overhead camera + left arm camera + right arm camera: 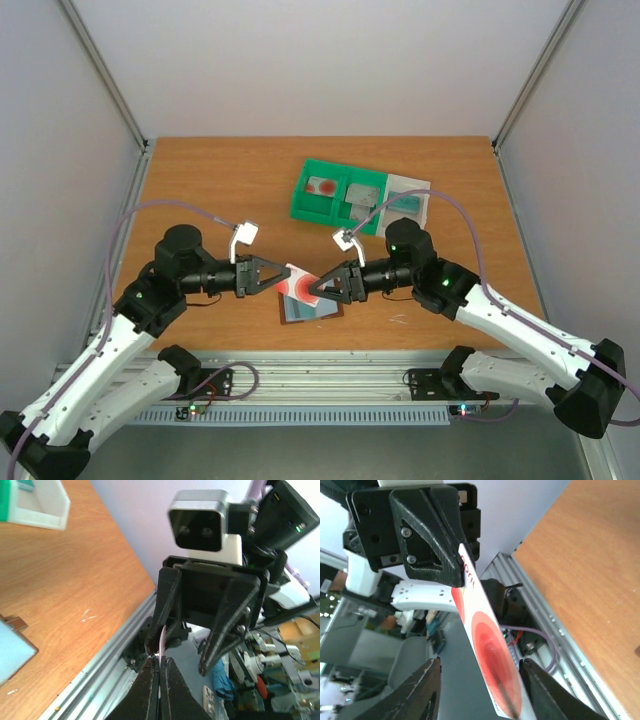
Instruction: Take the credit cards out of the card holder
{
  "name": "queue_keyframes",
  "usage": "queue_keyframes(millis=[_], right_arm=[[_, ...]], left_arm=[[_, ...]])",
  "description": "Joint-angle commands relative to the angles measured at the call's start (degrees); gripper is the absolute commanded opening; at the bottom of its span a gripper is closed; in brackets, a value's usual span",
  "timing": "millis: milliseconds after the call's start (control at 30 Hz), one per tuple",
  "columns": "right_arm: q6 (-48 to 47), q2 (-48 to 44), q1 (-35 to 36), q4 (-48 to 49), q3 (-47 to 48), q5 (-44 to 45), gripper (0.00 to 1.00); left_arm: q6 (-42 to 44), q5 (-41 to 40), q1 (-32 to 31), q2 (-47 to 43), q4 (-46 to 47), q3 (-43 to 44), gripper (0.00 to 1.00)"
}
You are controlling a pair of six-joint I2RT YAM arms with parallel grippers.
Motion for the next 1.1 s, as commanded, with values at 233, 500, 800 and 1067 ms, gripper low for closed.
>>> queue_keyframes(millis=[233,500,800,1067], right_arm=[[22.02,-0.56,-0.18,27.95,-11.38,11.98,0.4],[30.03,0.73,-0.18,40.64,-16.93,16.15,0.21],[31.16,0.64,-0.18,41.81,-18.11,18.27,0.19],[31.23,0.08,-0.17,42.84,-18.85,19.52,0.03]], left_arm=[[-12.65,-18.17,-0.09,-1.9,17.16,-6.72,0.0],[-14.29,-21.46,-0.09,-2.11,19.3,-7.63,0.0],[-13.46,-21.63,-0.04,-2.38,17.88,-7.58,0.01],[-14.08,-21.01,0.0,-2.25,19.15,-7.79,0.0]])
